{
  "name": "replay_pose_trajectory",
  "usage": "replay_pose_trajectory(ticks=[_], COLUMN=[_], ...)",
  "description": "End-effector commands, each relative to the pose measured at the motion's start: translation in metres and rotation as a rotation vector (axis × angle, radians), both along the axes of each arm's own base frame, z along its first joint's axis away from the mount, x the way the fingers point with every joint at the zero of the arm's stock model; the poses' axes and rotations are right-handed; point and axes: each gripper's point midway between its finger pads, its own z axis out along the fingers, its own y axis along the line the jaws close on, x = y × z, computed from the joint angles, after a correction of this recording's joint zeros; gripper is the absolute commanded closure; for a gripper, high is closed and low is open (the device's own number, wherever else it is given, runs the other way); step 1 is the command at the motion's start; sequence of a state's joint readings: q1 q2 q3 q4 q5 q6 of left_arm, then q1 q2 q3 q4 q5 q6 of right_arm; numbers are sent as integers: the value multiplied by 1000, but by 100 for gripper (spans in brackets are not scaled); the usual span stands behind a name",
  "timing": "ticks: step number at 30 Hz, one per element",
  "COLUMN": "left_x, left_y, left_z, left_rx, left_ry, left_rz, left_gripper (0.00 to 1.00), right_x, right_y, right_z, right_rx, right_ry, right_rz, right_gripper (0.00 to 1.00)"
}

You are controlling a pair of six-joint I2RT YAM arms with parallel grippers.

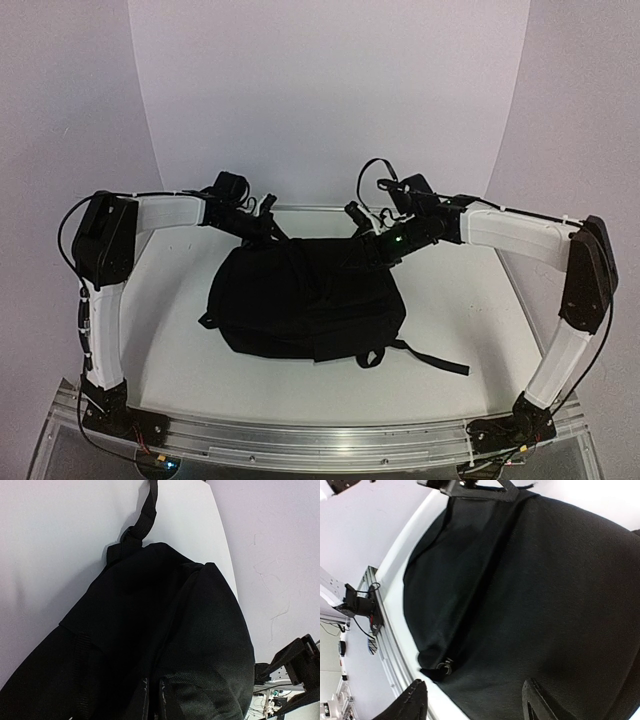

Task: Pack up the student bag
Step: Zip the student bag at the center of the board, then adjust the student bag at the center of the board.

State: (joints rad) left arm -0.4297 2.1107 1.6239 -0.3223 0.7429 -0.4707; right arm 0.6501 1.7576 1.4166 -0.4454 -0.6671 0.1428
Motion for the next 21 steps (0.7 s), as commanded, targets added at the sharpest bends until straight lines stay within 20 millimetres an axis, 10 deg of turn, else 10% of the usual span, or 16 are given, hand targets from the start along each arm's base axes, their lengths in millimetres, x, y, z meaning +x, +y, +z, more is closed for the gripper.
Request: replay_pose_trajectory(ticks=[1,15,21], left_x=[11,-12,-24], left_y=[14,21,26], left_z=[44,74,93], left_rx=[-11,-4,-28], left_ry=[-121,-160,-189], left_rz=[48,53,71], left_gripper=[86,54,53], right_x=[-13,60,59], right_y=[31,73,79], right_z=[26,-25,-38], right_rx=[55,-42,-37], right_ry=[-17,1,60], right_rz=[64,-110,-114], right_gripper=[34,47,89])
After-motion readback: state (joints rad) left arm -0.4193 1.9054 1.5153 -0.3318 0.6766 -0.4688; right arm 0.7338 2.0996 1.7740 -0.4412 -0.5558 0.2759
